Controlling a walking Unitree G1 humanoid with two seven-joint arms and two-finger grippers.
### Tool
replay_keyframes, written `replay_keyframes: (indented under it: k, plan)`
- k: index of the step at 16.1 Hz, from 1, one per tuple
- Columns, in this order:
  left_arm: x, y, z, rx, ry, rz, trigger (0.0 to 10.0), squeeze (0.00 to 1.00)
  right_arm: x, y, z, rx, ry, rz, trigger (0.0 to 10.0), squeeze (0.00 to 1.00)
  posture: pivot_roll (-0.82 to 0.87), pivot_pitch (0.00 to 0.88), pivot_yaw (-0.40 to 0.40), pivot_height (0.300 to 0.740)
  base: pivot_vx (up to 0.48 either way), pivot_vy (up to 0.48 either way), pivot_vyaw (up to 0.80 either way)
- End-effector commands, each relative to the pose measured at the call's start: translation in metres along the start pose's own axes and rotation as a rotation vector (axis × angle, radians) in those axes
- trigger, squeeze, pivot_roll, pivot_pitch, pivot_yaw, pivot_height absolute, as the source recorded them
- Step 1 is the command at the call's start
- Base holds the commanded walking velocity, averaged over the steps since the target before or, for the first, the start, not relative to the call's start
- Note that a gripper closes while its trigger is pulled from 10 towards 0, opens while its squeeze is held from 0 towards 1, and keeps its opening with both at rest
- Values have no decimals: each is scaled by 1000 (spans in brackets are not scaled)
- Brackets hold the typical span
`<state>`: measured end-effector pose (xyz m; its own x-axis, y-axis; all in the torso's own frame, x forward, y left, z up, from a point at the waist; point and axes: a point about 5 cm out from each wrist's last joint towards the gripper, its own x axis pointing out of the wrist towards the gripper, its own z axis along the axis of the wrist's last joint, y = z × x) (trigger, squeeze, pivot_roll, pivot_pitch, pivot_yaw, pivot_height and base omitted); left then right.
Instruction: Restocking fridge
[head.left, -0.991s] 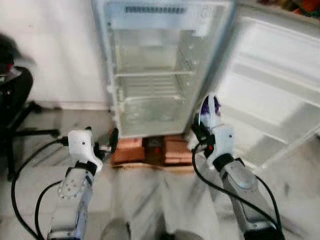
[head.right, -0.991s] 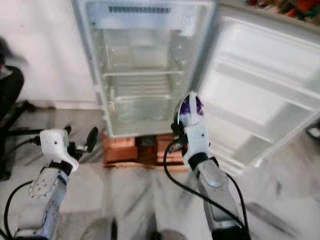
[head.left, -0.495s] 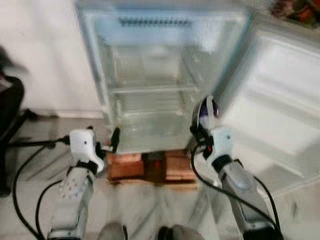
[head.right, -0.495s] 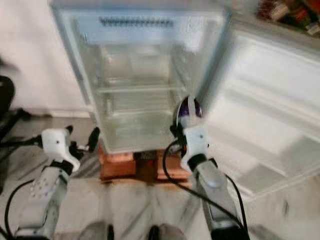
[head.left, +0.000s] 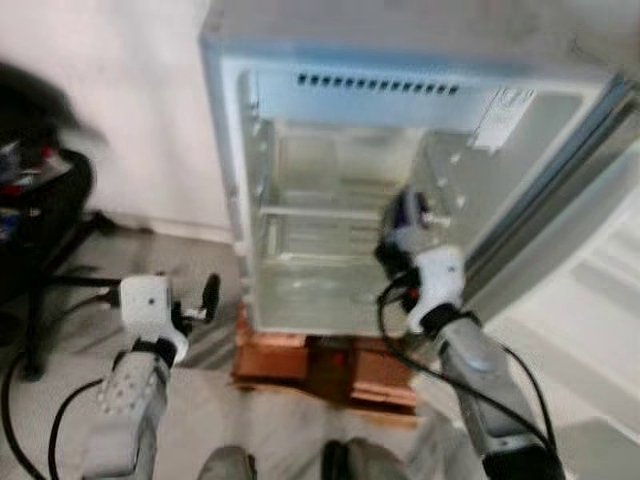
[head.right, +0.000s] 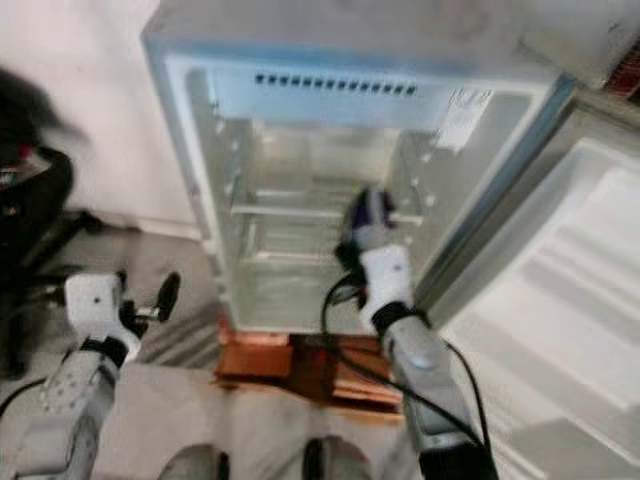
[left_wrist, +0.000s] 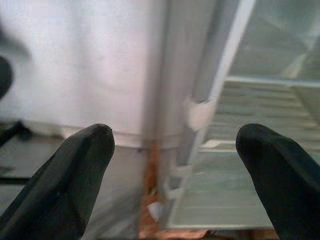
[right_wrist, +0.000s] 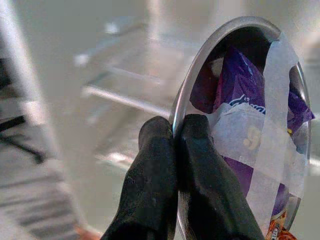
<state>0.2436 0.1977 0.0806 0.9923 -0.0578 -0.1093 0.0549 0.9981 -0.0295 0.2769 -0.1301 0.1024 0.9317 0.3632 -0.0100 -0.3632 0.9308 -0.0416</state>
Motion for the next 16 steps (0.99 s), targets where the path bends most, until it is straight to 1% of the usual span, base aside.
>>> replay_keyframes:
  k: [1, 3, 4, 6, 8, 10, 11, 13, 16]
  plan:
    - [-6, 5, -4, 14, 33, 1, 10000, 0, -2, 0, 2, -8, -15, -21, 10000, 0, 115, 127, -87, 740, 0, 0, 0]
    - [-12, 2, -4, -3, 33, -30, 10000, 0, -6, -9, 1, -22, -19, -87, 10000, 0, 119, 126, -84, 740, 0, 0, 0]
    - [-15, 0, -2, -17, 18, -25, 10000, 0, -10, -12, 1, -12, -18, -111, 10000, 0, 127, 122, -87, 740, 0, 0, 0]
    - [-15, -11, 0, -16, 2, -54, 10000, 0, -13, -8, -4, -8, -3, -92, 10000, 0, 129, 122, -88, 740, 0, 0, 0]
    - [-14, -16, 0, -25, -3, -75, 10000, 0, -9, -1, -3, -35, -9, -49, 10000, 0, 121, 126, -90, 740, 0, 0, 0]
    - [-12, -14, 1, -30, -4, -66, 10000, 0, -5, -2, 1, -73, -19, -35, 10000, 0, 119, 127, -91, 740, 0, 0, 0]
    - [-13, -13, 1, -28, 0, -68, 10000, 0, -5, -4, 1, -73, -17, -40, 10000, 0, 119, 127, -91, 740, 0, 0, 0]
    - [-14, -11, 2, -26, -3, -69, 10000, 0, -7, -6, 0, -48, -20, -66, 10000, 0, 119, 131, -91, 740, 257, 0, 0]
    - [-15, -15, 4, -28, -10, -79, 10000, 0, -12, -4, -1, -51, -22, -78, 10000, 0, 113, 134, -87, 740, 279, 0, 0]
